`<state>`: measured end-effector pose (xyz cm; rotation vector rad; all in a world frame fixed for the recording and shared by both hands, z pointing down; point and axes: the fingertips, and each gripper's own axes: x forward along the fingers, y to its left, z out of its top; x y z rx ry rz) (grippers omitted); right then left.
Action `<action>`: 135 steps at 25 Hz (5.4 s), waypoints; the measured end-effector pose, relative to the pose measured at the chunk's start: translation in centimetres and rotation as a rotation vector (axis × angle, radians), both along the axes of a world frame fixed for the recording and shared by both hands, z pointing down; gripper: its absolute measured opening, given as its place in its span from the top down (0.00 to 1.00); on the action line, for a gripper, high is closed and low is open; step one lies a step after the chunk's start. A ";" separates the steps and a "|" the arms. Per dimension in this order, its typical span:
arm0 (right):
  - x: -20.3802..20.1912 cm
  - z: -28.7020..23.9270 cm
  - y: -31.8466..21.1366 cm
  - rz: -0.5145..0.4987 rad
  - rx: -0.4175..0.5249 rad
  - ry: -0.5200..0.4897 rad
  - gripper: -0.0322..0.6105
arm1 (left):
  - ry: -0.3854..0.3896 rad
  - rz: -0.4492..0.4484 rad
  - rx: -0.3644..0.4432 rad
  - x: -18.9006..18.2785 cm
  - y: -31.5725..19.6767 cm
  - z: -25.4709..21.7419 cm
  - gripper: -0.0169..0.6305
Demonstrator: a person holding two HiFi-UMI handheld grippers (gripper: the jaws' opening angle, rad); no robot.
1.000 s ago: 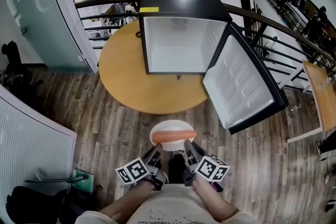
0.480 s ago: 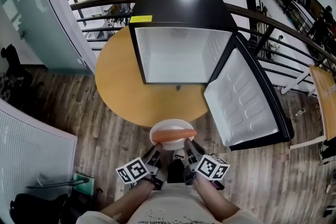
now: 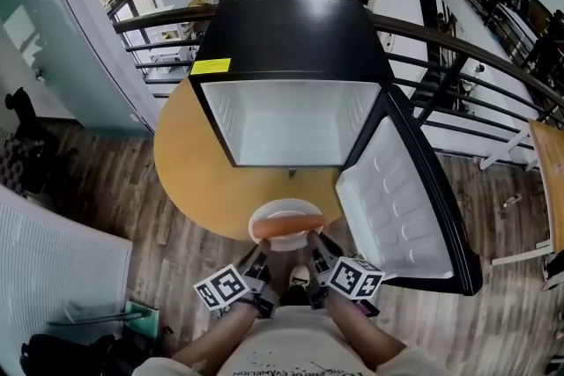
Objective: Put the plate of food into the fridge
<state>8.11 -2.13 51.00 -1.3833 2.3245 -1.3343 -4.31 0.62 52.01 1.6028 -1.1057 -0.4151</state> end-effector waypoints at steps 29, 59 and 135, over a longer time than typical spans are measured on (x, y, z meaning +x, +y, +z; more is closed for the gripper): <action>-0.1 2.0 -8.1 0.077 -0.041 0.025 0.83 | 0.015 0.093 -0.047 -0.3 -9.4 2.1 0.88; -1.0 6.9 -21.7 0.154 -0.043 0.040 0.83 | 0.010 0.062 -0.059 -1.5 -23.2 6.7 0.88; 0.0 15.6 -32.4 0.156 -0.173 0.379 0.77 | -0.105 0.056 -0.203 -1.9 -33.6 15.0 0.81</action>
